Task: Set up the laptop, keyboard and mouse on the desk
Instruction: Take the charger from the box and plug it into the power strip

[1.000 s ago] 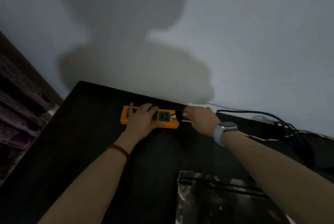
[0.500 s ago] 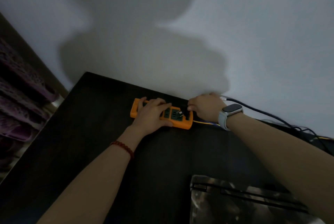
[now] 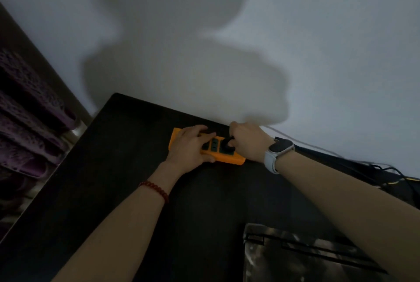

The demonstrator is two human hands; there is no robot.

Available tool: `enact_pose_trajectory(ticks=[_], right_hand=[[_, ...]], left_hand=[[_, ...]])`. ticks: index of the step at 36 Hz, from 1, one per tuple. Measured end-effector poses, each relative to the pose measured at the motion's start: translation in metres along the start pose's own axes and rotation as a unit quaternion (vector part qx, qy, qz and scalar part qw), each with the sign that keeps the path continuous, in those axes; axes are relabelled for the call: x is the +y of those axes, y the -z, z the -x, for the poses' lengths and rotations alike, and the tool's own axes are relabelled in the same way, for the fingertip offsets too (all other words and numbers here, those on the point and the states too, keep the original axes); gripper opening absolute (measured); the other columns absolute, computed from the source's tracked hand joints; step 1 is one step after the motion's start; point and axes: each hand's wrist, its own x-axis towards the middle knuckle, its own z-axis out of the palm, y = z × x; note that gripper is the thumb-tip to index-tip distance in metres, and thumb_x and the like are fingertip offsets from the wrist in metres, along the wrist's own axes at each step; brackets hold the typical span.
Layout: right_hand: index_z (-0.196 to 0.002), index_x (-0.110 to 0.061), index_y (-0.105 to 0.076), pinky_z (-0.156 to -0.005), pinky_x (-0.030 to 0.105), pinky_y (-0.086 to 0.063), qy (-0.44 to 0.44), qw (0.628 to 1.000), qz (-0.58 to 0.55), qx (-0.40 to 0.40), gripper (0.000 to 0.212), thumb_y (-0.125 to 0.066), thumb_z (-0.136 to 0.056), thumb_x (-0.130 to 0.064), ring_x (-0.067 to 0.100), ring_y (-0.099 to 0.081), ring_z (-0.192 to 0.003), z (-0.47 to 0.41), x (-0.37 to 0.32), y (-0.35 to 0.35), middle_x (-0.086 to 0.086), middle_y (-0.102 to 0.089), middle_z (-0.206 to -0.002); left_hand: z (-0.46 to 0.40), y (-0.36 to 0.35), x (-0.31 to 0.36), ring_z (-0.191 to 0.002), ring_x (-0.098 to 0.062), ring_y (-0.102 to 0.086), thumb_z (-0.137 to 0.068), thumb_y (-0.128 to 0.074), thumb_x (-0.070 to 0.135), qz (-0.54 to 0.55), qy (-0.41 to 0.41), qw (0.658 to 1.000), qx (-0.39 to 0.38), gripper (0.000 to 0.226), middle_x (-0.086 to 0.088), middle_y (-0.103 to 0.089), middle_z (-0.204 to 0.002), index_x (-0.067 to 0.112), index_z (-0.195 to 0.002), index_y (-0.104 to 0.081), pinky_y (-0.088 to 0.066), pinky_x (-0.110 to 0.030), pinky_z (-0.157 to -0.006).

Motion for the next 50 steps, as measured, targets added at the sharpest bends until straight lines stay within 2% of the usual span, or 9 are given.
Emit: enact_pose_trajectory(ticks=[14,19,23,29,31,34,39,45,50], right_hand=[[-0.098,-0.006,-0.054,-0.071,0.035,-0.041,-0.006,0.995,-0.057,0.084,0.015,-0.055,-0.087,-0.017,0.033,-0.060,-0.088,0.003,-0.002,-0.022,0.015,-0.066,-0.095],[-0.096,-0.009,-0.052,-0.071,0.035,-0.039,-0.015,0.994,-0.041,0.102,0.013,-0.052,-0.088,-0.019,0.031,-0.060,-0.088,0.004,-0.002,-0.027,0.013,-0.066,-0.095],[-0.110,-0.011,-0.046,-0.092,0.045,-0.034,-0.063,0.994,0.033,0.078,0.023,-0.047,-0.089,-0.020,0.031,-0.047,-0.112,0.008,-0.012,-0.033,0.011,-0.058,-0.116],[-0.141,-0.013,-0.028,-0.112,0.059,0.000,-0.042,0.990,0.033,0.131,0.060,-0.049,-0.085,-0.015,0.026,-0.013,-0.144,0.062,-0.034,-0.045,0.009,-0.022,-0.153],[-0.139,-0.015,-0.035,-0.115,0.051,-0.013,-0.022,0.989,-0.037,0.140,0.051,-0.045,-0.089,-0.017,0.025,-0.024,-0.141,0.090,-0.047,-0.047,0.008,-0.034,-0.148],[-0.131,-0.018,-0.045,-0.104,0.036,-0.038,-0.012,0.978,-0.207,0.024,0.037,-0.038,-0.094,-0.022,0.022,-0.047,-0.121,0.138,-0.071,-0.049,0.008,-0.053,-0.131],[-0.124,-0.019,-0.051,-0.087,0.028,-0.045,0.009,0.955,-0.293,-0.041,0.031,-0.039,-0.095,-0.022,0.016,-0.059,-0.103,0.223,-0.122,-0.069,0.004,-0.062,-0.117],[-0.122,-0.022,-0.053,-0.083,0.024,-0.046,0.031,0.923,-0.373,-0.089,0.029,-0.040,-0.096,-0.023,0.013,-0.059,-0.103,0.312,-0.193,-0.115,-0.001,-0.063,-0.113],[-0.117,-0.014,-0.056,-0.083,0.026,-0.046,0.119,0.892,-0.399,-0.176,0.027,-0.041,-0.094,-0.016,0.018,-0.061,-0.100,0.391,-0.267,-0.153,0.006,-0.067,-0.107]], left_hand=[[-0.003,-0.005,-0.009,-0.132,-0.017,-0.030,-0.072,-0.062,0.058,-0.048,-0.017,0.998,0.020,0.072,0.004,-0.042,-0.139,0.038,-0.136,-0.035,0.006,-0.033,-0.104],[-0.004,-0.002,-0.005,-0.140,-0.018,-0.016,-0.076,-0.058,0.057,-0.060,0.002,0.998,-0.020,0.072,0.005,-0.035,-0.145,0.039,-0.139,-0.028,0.011,-0.049,-0.110],[0.007,-0.003,0.011,-0.144,-0.026,0.005,-0.083,-0.048,0.057,-0.108,0.052,0.992,-0.044,0.071,0.002,-0.011,-0.156,0.039,-0.143,-0.014,0.012,-0.057,-0.110],[0.064,0.011,0.026,-0.144,-0.024,0.005,-0.085,-0.046,0.052,-0.040,0.161,0.985,0.051,0.070,-0.001,-0.002,-0.157,0.032,-0.144,-0.014,0.005,-0.056,-0.112],[0.095,0.019,0.031,-0.144,-0.023,-0.002,-0.087,-0.045,0.051,-0.001,0.191,0.979,0.077,0.065,-0.003,-0.009,-0.156,0.031,-0.143,-0.019,-0.001,-0.053,-0.113],[0.149,0.026,0.050,-0.140,-0.020,-0.019,-0.088,-0.047,0.045,0.053,0.225,0.967,0.106,0.058,-0.003,-0.023,-0.152,0.029,-0.141,-0.028,-0.016,-0.049,-0.116],[0.259,0.030,0.097,-0.126,-0.020,-0.043,-0.090,-0.052,0.035,0.166,0.335,0.911,0.172,0.049,-0.005,-0.039,-0.141,0.020,-0.134,-0.041,-0.039,-0.045,-0.105],[0.410,0.008,0.146,-0.114,-0.021,-0.052,-0.090,-0.054,0.024,0.184,0.421,0.852,0.253,0.038,-0.008,-0.053,-0.127,0.013,-0.127,-0.051,-0.034,-0.021,-0.090],[0.565,-0.015,0.181,-0.111,-0.029,-0.056,-0.088,-0.055,0.016,0.169,0.550,0.758,0.307,0.032,-0.016,-0.059,-0.119,0.005,-0.118,-0.058,-0.041,-0.030,-0.092]])
